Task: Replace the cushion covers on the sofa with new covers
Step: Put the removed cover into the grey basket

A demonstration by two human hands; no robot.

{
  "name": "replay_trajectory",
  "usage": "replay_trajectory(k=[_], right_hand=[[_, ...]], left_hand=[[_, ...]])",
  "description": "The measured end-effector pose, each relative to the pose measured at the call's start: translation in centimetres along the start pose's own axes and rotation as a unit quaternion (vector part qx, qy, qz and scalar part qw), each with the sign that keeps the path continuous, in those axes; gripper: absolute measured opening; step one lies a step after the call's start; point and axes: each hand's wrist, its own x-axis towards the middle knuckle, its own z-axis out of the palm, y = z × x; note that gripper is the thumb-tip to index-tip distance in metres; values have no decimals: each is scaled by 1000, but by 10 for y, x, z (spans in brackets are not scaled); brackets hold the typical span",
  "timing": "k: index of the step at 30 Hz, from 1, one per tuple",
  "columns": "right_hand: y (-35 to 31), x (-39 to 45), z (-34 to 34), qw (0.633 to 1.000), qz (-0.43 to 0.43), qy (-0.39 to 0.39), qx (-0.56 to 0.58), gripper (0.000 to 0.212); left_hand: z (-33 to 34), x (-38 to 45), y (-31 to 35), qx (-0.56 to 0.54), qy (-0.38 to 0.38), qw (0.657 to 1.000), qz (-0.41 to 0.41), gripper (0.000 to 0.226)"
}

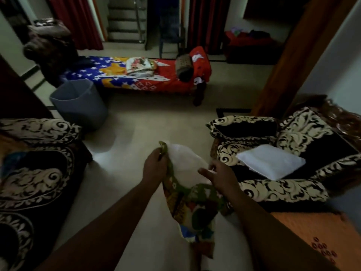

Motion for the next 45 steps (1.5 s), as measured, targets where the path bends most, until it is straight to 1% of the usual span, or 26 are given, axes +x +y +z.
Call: replay_trajectory(k=[2,4,6,7,9,10,12,14,16,18,20,23,24,25,27,28,29,30,32,33,35,38,40,41,43,45], right_hand=[[7,25,-1,999,4,-41,-33,56],[16,50,-5,993,12,-88,-71,51],[26,81,-8,984,7,-137,-114,50],[29,97,-9,977,-2,-160,-141,54],[34,128,-7,960,-39,-194,-199,63],[35,143,-5,953,-63,-198,-219,61],[30,171,-3,945,-110,-179,-251,48],[22,199,0,937,-150,-141,-283,34],[11,227,3,931,-171,-118,-301,29],[-1,253,6,922,-203,-91,-316,27],[-13,279,9,927,-228,-40,-296,21],[-32,310,16,957,-204,22,-204,20],[-40,319,18,966,-187,35,-173,19],[-48,329,23,973,-166,39,-156,19],[-67,347,35,974,-157,26,-162,16],[-75,354,39,972,-168,23,-164,15],[-87,363,44,971,-183,23,-150,14],[-99,371,46,972,-200,18,-121,15],[-124,392,47,970,-230,-23,-79,27],[-132,402,45,965,-246,-48,-77,29],[-149,425,51,957,-261,-70,-105,23],[-171,453,73,968,-206,-59,-130,19],[-189,465,96,982,-160,-34,-96,23],[-196,471,107,990,-130,-22,-58,24],[-208,481,125,997,-71,-2,27,27],[-216,495,141,995,-15,4,95,28]], left_hand=[[-17,29,-1,-42,36,998,-29,33],[-30,55,-2,-79,56,994,-45,47],[-41,84,-5,-88,81,992,-48,57],[-47,98,-7,-78,98,991,-47,62],[-57,123,-10,-39,120,991,-52,73],[-59,135,-10,-19,122,991,-54,79],[-62,155,-8,13,121,991,-62,79],[-67,173,-10,55,133,986,-85,63],[-75,191,-16,84,148,980,-108,52],[-84,204,-22,107,146,977,-108,43],[-96,218,-25,138,147,975,-90,35],[-120,237,-32,231,127,963,-47,31],[-129,244,-37,272,100,956,-29,33],[-140,253,-44,332,69,941,-9,35],[-161,274,-61,482,27,875,26,38],[-168,284,-69,529,28,847,38,38],[-177,296,-78,541,49,838,44,38],[-187,308,-85,530,81,843,39,38],[-209,334,-100,471,138,871,17,42],[-219,344,-104,440,148,885,8,43],[-242,368,-114,408,140,902,-7,45],[-261,398,-111,424,117,898,21,44],[-267,416,-106,453,113,883,49,38],[-269,425,-106,453,120,882,55,36],[-270,438,-103,399,124,908,28,32],[-271,452,-97,312,126,941,-29,30]])
